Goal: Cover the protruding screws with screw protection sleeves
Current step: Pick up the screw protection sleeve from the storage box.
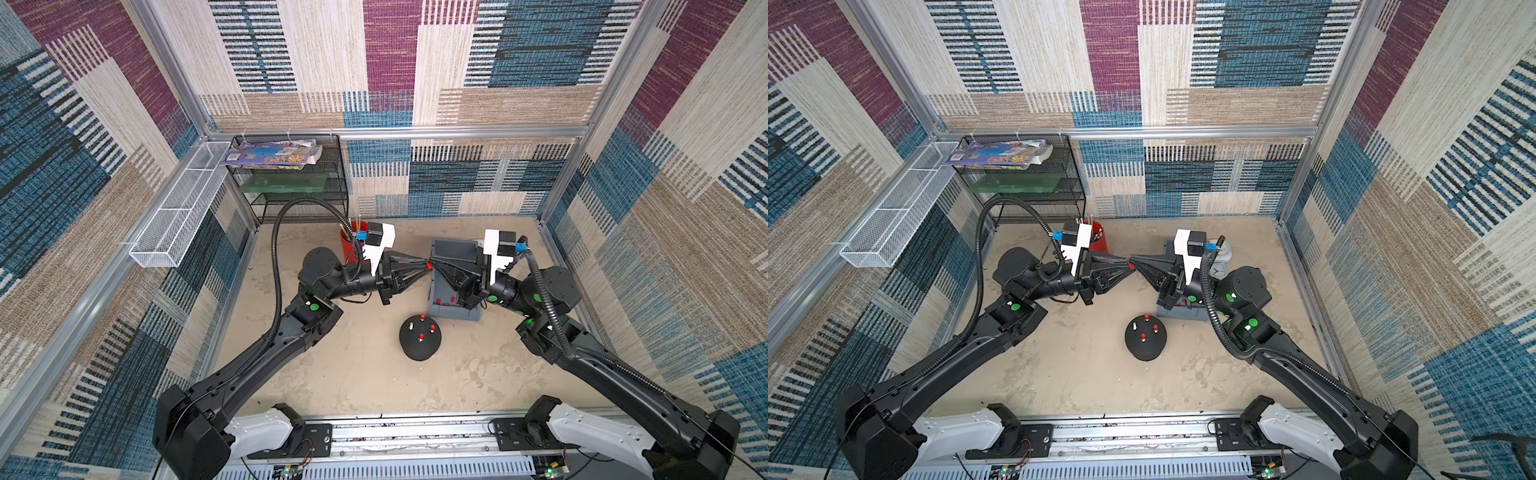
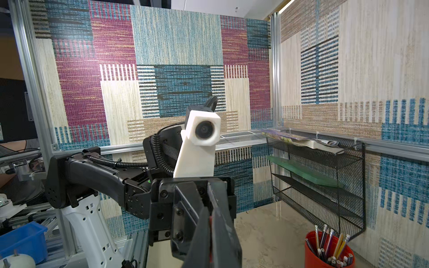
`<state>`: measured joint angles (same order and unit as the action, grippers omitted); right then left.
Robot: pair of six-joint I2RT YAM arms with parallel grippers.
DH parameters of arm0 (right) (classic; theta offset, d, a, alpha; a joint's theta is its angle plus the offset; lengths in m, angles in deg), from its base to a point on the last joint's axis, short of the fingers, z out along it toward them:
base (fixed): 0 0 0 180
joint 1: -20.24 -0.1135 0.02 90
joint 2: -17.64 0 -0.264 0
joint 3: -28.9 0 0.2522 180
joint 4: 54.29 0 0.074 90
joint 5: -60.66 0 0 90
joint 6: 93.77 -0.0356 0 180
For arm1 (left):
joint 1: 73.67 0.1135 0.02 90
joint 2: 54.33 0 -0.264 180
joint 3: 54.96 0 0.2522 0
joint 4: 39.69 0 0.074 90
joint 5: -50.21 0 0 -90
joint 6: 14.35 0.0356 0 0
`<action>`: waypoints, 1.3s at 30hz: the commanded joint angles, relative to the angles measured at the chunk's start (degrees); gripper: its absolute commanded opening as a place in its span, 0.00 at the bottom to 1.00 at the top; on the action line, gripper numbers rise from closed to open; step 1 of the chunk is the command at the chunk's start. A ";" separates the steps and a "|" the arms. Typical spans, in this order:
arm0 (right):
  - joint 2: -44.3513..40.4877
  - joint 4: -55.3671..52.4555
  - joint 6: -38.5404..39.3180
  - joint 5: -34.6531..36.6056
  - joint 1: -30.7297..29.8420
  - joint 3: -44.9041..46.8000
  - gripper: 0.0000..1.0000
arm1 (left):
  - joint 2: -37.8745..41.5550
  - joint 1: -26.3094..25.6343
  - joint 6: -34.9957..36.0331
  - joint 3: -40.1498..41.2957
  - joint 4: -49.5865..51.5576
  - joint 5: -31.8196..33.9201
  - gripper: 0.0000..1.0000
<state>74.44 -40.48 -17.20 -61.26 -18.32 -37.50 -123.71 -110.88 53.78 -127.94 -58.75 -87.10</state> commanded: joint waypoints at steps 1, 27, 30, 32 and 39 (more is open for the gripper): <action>-0.84 3.16 0.34 0.23 -0.21 -0.01 0.04 | 1.00 -0.45 1.63 0.29 -3.01 -3.07 0.18; 0.20 1.71 0.84 -6.22 -1.78 -1.66 0.03 | 3.34 -1.61 4.63 1.18 -3.46 -4.53 0.11; 0.65 1.17 1.04 -6.82 -1.95 -2.05 0.03 | 3.47 -1.63 4.76 1.13 -3.14 -4.33 0.11; 0.77 1.08 1.04 -7.01 -2.12 -2.27 0.03 | 3.42 -1.63 4.98 1.21 -3.14 -4.34 0.11; 1.01 -0.04 1.62 -7.36 -2.30 -2.36 0.03 | 3.94 -1.64 5.08 1.48 -3.35 -4.20 0.08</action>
<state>75.40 -39.95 -16.37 -67.77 -20.51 -39.36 -120.24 -112.45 57.70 -126.59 -60.32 -91.10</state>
